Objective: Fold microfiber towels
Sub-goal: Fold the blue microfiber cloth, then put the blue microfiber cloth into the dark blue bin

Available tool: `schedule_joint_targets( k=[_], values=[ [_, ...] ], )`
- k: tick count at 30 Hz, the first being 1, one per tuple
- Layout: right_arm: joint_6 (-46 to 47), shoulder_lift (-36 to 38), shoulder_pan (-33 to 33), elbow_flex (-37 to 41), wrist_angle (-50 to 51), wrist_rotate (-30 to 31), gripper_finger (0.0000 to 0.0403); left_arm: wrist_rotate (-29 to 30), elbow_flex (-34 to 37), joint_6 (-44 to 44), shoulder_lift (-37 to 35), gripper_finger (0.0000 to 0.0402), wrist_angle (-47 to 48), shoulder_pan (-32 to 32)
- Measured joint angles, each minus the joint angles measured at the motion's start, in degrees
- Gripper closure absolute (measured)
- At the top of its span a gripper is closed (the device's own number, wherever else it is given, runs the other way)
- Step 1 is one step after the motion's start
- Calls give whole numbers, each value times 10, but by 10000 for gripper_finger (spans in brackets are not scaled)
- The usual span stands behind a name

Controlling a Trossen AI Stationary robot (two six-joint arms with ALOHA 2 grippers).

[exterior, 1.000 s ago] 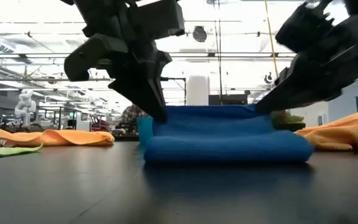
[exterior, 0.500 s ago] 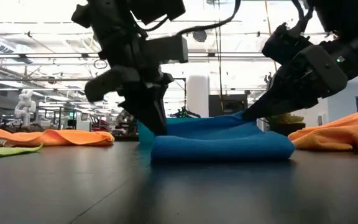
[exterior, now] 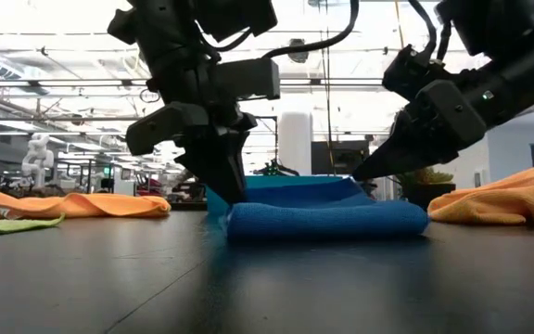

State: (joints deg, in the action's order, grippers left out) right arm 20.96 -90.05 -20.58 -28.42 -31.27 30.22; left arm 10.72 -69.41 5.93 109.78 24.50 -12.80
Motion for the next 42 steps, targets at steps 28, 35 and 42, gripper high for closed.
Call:
schedule_joint_targets(
  k=[28, 35, 42],
  values=[
    [-67, 0, -2, -1, -44, -4, 305, 117, -33, -13, 0, 320, 62, -16],
    [-70, 0, -6, -1, -50, -52, 305, 99, -53, -31, -1, 320, 60, -35],
    [-127, 0, -56, -1, -89, -64, 305, 89, -53, -44, -1, 320, 41, -80]
  ],
)
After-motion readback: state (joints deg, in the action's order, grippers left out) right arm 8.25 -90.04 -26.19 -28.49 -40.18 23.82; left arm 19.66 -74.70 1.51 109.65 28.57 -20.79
